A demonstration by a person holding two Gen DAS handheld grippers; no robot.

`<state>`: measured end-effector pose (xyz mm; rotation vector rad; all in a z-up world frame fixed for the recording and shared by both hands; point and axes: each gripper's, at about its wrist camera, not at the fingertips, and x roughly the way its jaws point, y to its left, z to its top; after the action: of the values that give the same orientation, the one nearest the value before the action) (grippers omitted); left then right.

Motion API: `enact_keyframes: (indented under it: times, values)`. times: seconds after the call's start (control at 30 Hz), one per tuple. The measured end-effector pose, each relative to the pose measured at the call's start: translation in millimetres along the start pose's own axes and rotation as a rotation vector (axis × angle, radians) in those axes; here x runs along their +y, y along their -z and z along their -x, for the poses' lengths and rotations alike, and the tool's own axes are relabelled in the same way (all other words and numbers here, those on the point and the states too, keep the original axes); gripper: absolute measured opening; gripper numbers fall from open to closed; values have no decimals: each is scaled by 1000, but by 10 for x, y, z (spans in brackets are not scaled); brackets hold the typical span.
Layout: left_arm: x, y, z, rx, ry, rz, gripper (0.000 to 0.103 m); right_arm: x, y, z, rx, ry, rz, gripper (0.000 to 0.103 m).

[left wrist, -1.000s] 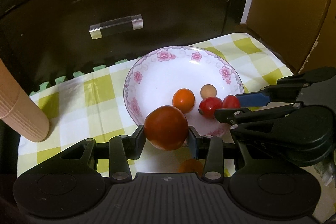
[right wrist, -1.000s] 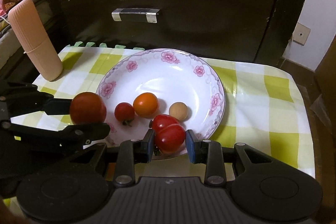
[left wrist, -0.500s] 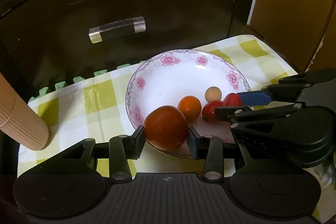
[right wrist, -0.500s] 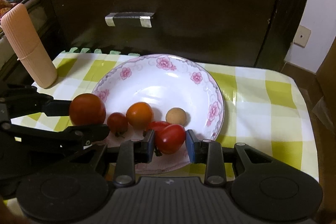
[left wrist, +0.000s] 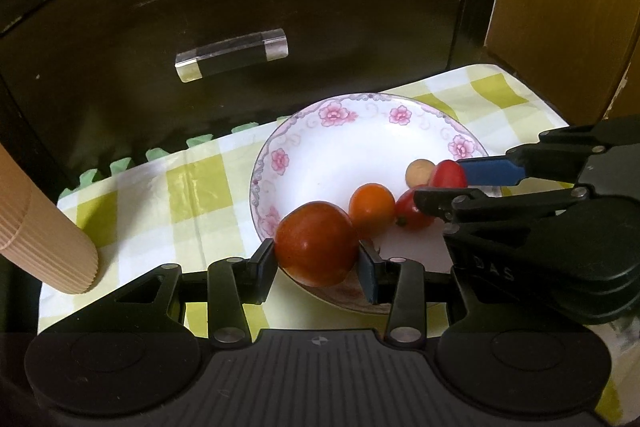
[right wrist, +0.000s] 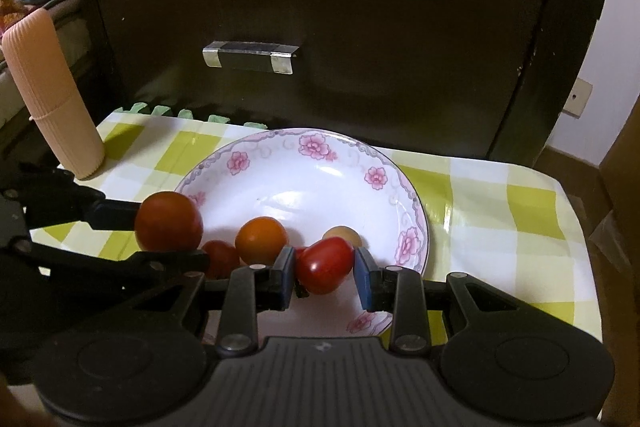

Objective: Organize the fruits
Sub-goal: 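Carry the large tomato and cherry tomato with both tools over the bowl, then open the left tool releasing the large tomato while the right tool releases the cherry tomato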

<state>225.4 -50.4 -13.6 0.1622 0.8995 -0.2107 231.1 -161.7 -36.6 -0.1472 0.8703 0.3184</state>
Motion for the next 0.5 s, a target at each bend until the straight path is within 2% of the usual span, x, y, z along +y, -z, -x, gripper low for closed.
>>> enact_keyframes:
  times: [0.5]
  values:
    - [-7, 14, -18, -1, -28, -19, 50, 49, 57, 20, 2, 7, 25, 31]
